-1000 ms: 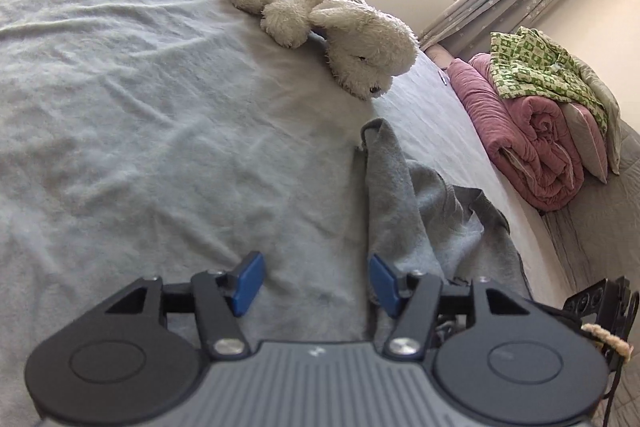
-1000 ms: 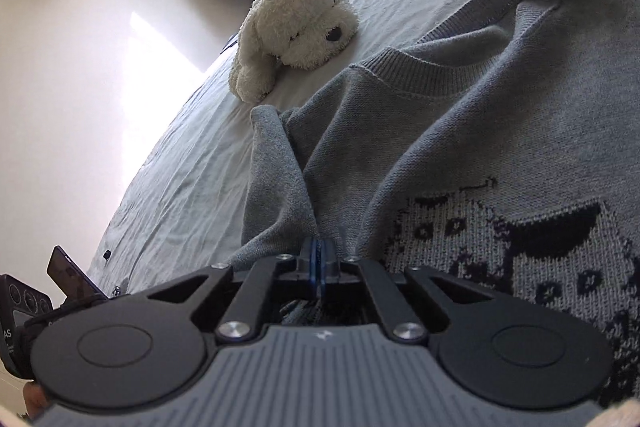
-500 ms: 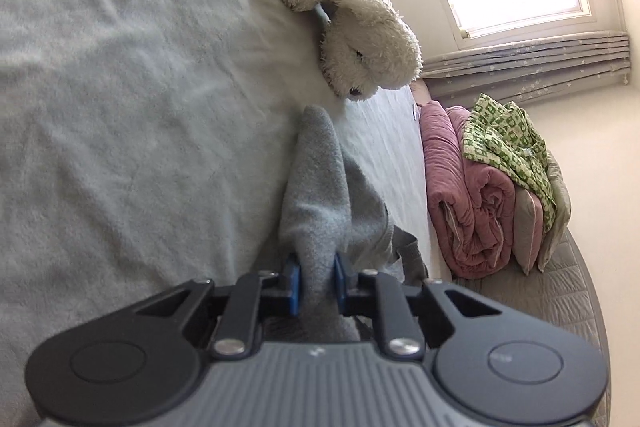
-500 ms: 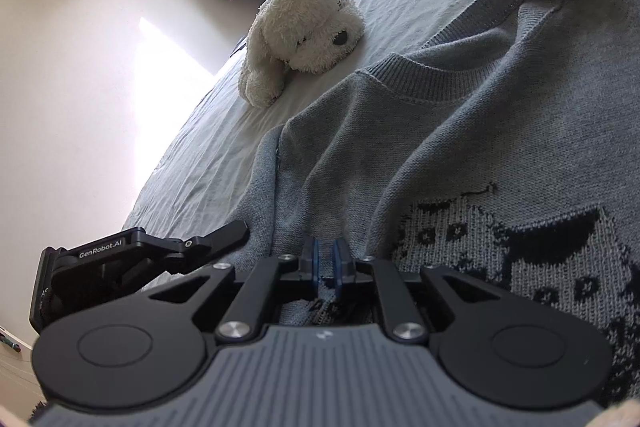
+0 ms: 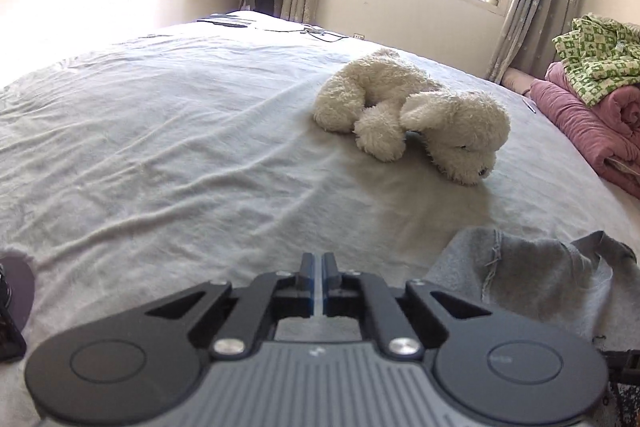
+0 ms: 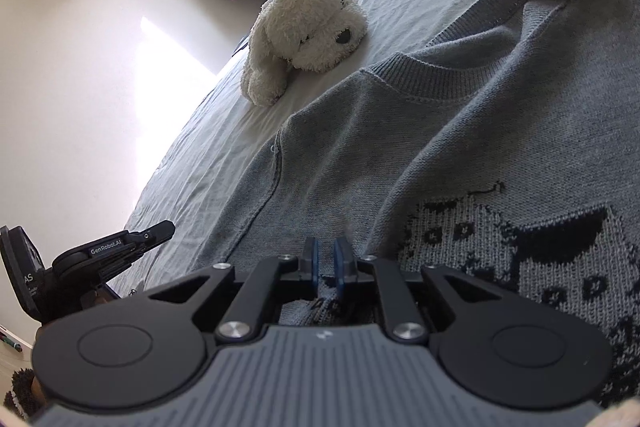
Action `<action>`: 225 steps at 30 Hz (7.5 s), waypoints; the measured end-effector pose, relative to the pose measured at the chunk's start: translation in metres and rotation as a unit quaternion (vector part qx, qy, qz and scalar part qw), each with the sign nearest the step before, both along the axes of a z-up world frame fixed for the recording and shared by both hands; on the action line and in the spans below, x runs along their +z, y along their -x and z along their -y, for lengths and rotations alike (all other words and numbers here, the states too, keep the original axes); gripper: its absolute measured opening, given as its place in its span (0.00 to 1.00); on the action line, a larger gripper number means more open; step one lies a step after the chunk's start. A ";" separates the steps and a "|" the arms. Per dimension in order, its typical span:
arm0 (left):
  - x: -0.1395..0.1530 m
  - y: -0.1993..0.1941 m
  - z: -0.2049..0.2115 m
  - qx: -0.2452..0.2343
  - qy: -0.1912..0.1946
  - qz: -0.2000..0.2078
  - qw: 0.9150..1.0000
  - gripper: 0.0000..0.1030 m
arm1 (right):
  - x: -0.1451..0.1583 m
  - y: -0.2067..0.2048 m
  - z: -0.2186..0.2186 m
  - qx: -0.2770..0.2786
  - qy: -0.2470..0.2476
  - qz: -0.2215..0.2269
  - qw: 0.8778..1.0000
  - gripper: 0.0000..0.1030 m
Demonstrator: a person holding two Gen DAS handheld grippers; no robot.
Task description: Fold clothes
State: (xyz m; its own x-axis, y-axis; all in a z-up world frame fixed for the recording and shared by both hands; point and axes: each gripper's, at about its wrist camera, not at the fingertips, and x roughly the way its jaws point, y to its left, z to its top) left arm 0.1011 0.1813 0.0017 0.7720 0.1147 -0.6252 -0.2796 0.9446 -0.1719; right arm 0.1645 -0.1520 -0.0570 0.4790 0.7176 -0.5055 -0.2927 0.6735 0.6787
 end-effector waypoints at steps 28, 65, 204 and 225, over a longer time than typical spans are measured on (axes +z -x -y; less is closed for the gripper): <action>0.006 -0.011 0.118 -0.320 -0.023 0.060 0.945 0.07 | 0.001 0.002 0.021 -0.019 -0.087 -0.017 0.996 0.41; -0.008 -0.010 0.072 -0.285 0.081 -0.043 0.954 0.49 | 0.005 -0.002 0.012 -0.027 -0.089 -0.018 0.996 0.30; -0.051 -0.079 0.132 -0.021 0.146 0.068 0.987 0.54 | 0.037 0.016 0.019 -0.064 0.284 0.083 0.953 0.16; -0.053 -0.080 0.137 -0.023 0.136 0.074 0.988 0.56 | 0.035 0.009 0.096 -0.149 0.268 0.034 0.951 0.47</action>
State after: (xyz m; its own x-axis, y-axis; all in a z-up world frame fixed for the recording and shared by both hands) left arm 0.1806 0.0445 -0.0514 0.8573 -0.0796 -0.5087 -0.1905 0.8688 -0.4570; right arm 0.1557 -0.2475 -0.0219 0.6658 0.1933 -0.7207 -0.0656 0.9773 0.2014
